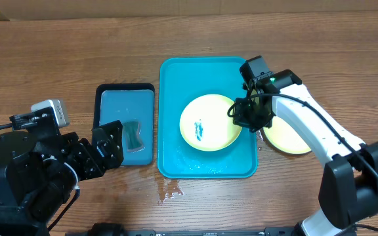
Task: Clean dirty plates on tray and stack at the side
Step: 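Grip the remaining yellow plate rim with the right gripper and pull it down, then grasp the sponge in the water tray with the left gripper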
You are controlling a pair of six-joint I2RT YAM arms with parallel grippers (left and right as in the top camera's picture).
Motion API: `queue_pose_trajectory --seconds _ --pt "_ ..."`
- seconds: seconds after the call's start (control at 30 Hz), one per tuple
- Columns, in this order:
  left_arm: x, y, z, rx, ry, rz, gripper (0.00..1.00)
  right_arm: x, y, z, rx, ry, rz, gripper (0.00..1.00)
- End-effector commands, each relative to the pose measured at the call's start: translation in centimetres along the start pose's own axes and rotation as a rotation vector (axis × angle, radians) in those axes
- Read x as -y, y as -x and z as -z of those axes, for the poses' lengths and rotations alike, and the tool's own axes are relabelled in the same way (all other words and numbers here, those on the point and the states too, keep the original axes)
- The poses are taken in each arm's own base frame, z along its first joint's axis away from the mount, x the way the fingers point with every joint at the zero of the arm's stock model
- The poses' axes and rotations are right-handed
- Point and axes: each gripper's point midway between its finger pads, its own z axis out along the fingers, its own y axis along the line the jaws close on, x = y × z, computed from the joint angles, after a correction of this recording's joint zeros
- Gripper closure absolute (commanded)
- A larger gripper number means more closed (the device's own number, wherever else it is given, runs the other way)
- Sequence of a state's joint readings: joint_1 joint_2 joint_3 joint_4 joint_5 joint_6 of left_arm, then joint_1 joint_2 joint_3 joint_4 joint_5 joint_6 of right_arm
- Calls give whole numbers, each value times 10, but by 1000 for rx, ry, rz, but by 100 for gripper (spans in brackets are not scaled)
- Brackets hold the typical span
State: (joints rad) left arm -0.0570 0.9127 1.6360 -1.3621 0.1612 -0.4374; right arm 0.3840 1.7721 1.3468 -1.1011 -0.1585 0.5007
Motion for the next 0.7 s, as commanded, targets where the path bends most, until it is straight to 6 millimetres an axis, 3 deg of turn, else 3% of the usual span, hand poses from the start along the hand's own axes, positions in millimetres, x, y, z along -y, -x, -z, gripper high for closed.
queue_pose_trajectory --seconds 0.0,0.1,0.23,0.33,0.4,0.57,0.67 --pt "-1 4 2 17 7 -5 0 -12 -15 -10 -13 -6 -185 96" --pt "-2 1 2 3 10 -4 0 -14 -20 -29 44 -48 -288 96" --pt "-4 -3 2 -14 20 -21 0 7 -24 -56 151 -144 -434 96" --pt "-7 -9 1 -39 30 -66 0 14 -32 -72 138 -133 -461 96" --pt "-10 -15 0 -71 41 -81 0 6 -32 -74 120 -94 -408 87" --pt "-16 -21 -13 -132 69 -144 0 -20 -14 -40 190 1 -155 76" --pt "-38 -35 -35 -236 170 -120 9 -41 -3 11 301 87 30 68"
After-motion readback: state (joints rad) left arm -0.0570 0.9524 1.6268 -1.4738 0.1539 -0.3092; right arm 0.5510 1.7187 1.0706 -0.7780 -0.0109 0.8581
